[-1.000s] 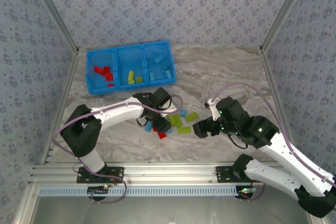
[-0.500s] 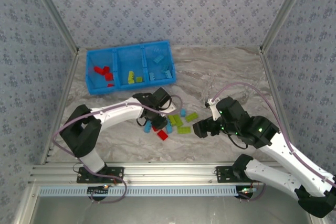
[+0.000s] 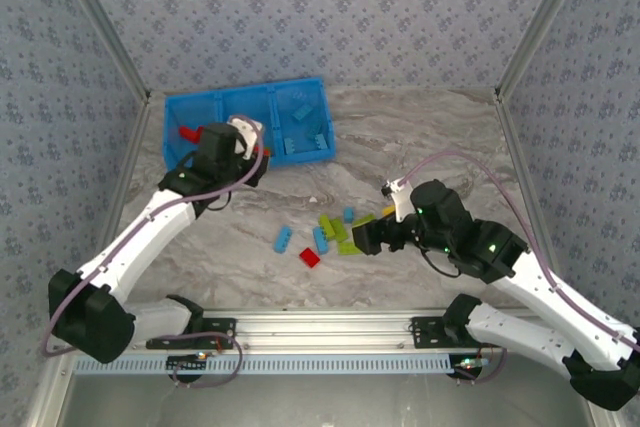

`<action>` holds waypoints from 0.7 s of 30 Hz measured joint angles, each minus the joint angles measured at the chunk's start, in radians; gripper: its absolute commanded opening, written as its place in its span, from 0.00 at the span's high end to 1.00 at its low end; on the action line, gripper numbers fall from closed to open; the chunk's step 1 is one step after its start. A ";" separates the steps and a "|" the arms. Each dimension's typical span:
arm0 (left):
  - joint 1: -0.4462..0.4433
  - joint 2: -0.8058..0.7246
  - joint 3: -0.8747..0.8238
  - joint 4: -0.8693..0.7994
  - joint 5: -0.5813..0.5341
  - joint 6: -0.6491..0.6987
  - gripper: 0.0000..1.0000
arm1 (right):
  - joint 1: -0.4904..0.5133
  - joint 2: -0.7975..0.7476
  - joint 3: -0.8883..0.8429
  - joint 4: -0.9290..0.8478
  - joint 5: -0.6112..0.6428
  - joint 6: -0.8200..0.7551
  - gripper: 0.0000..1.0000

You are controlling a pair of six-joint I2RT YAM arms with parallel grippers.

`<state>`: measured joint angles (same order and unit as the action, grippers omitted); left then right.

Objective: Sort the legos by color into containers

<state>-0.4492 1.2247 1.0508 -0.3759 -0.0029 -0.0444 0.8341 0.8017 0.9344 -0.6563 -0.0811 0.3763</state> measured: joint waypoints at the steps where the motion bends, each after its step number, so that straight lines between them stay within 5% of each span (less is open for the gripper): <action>1: 0.010 0.000 0.000 0.003 0.034 -0.007 0.72 | 0.000 0.003 -0.003 0.012 0.008 0.005 0.01; 7: 0.030 -0.038 -0.001 -0.018 0.067 -0.057 0.78 | 0.000 0.097 -0.010 0.132 0.024 0.029 0.01; 13: 0.321 -0.077 -0.004 0.026 -0.011 -0.151 0.80 | -0.001 0.200 -0.002 0.183 0.024 0.044 0.01; 21: 0.478 0.248 0.092 0.104 -0.035 -0.281 0.71 | -0.001 0.212 0.007 0.187 0.029 0.072 0.00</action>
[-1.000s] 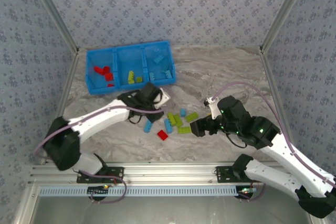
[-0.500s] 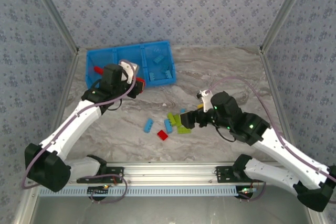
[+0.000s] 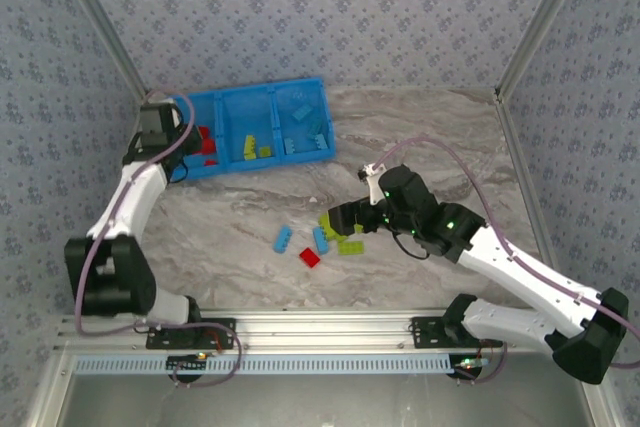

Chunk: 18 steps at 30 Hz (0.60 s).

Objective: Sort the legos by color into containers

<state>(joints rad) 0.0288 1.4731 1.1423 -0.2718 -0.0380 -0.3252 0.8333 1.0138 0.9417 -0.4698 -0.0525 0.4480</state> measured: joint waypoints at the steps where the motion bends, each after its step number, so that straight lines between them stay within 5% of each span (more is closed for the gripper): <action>1: 0.005 0.037 0.017 0.001 -0.003 -0.010 0.68 | 0.000 -0.006 0.000 -0.005 0.003 0.002 0.00; 9: 0.020 0.237 0.210 -0.028 -0.019 -0.052 0.43 | 0.000 -0.099 0.000 -0.035 0.038 0.027 0.00; 18: -0.018 0.034 0.127 -0.035 0.064 -0.084 0.43 | 0.002 -0.081 -0.013 -0.060 0.103 0.069 0.02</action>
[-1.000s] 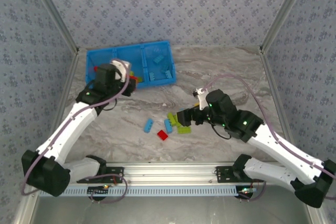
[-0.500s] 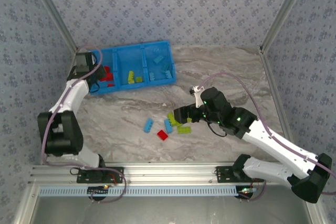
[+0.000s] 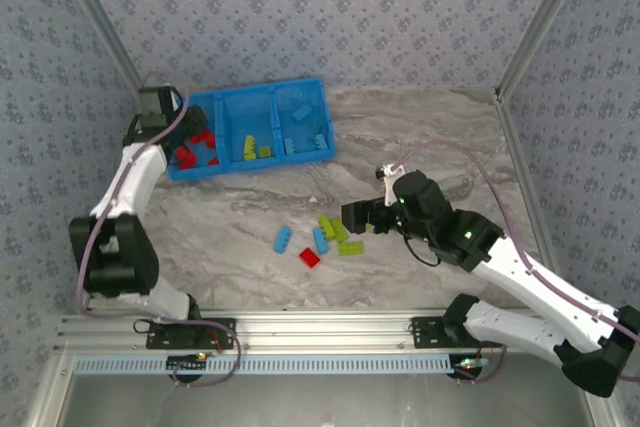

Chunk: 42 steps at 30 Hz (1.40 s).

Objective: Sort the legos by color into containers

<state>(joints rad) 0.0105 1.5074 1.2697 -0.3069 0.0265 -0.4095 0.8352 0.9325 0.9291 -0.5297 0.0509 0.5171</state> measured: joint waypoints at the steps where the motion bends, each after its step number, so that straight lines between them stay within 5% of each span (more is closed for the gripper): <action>1: -0.026 -0.062 -0.022 -0.006 0.008 0.005 0.43 | 0.006 0.022 0.000 0.000 0.011 0.011 0.03; 10: -0.470 -0.576 -0.135 -0.137 0.119 0.365 0.42 | 0.236 0.449 0.179 -0.049 0.171 0.209 0.08; 16: -0.621 -0.758 -0.264 -0.370 0.119 0.641 0.35 | 0.309 0.770 0.436 -0.066 0.183 0.301 0.10; 24: -0.648 -1.005 -0.454 -0.529 0.124 0.797 0.14 | 0.312 1.006 0.547 -0.058 0.141 0.352 0.15; 30: -0.648 -1.133 -0.507 -0.534 0.172 0.871 0.07 | 0.304 1.101 0.592 -0.036 0.115 0.365 0.25; 39: -0.648 -1.148 -0.534 -0.532 0.233 0.922 0.02 | 0.289 1.166 0.610 -0.031 0.119 0.413 0.52; 42: -0.648 -1.154 -0.538 -0.537 0.266 0.966 0.02 | 0.283 1.164 0.609 -0.031 0.134 0.419 0.71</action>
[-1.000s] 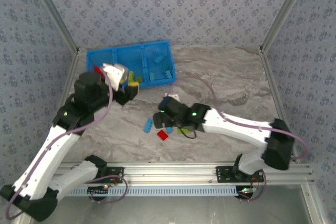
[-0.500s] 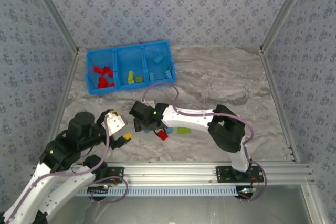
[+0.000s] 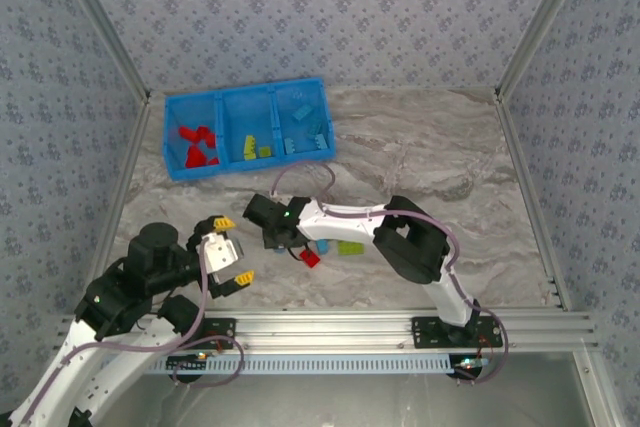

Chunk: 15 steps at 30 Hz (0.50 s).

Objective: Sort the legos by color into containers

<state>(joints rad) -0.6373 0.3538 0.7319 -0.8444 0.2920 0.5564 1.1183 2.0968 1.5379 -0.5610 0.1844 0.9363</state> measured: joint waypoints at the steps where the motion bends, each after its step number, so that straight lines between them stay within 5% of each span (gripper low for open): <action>1: 0.000 -0.009 -0.006 -0.001 0.011 0.016 0.01 | -0.003 -0.003 -0.005 0.003 0.003 -0.004 0.77; 9: 0.000 -0.050 -0.039 0.047 0.108 0.076 0.01 | -0.050 -0.132 -0.093 0.024 0.018 -0.046 0.82; 15: -0.001 0.003 -0.053 0.239 0.090 -0.053 0.01 | -0.113 -0.308 -0.108 0.068 0.087 -0.208 0.84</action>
<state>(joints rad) -0.6380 0.3573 0.6785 -0.6056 0.3824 0.5030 1.0058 1.7889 1.4303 -0.4931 0.2718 0.7288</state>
